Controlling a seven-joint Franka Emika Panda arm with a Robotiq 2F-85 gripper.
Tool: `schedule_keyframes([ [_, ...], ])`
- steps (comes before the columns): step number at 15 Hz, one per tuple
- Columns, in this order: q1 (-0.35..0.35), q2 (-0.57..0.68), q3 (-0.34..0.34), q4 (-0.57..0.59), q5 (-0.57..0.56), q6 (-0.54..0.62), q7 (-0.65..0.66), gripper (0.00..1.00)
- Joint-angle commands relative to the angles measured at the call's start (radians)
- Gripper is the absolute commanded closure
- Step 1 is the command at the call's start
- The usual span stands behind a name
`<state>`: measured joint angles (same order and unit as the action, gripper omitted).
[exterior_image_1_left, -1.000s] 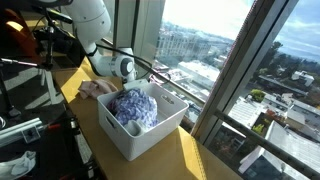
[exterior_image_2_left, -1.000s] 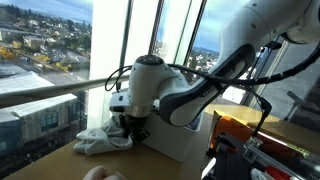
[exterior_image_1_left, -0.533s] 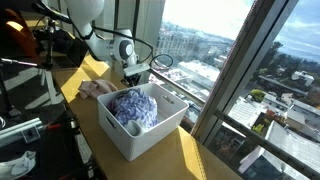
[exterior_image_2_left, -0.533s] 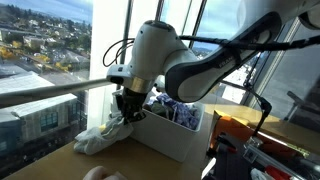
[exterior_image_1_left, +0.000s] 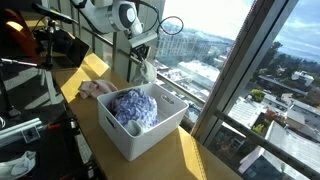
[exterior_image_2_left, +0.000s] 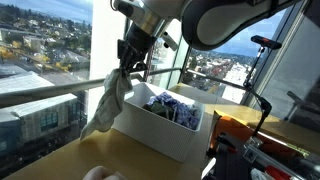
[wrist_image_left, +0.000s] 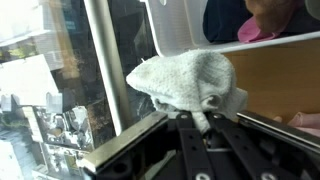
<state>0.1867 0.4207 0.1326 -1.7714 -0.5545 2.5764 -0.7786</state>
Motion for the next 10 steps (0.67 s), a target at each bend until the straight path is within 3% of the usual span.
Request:
schedule_keyframes([
  [1, -0.029, -0.12, 0.011, 0.029, 0.06, -0.04, -0.026, 0.97],
  [7, -0.116, -0.195, -0.02, 0.197, 0.185, -0.033, -0.096, 0.97],
  [10, -0.168, -0.212, -0.049, 0.22, 0.221, -0.021, -0.139, 0.97],
])
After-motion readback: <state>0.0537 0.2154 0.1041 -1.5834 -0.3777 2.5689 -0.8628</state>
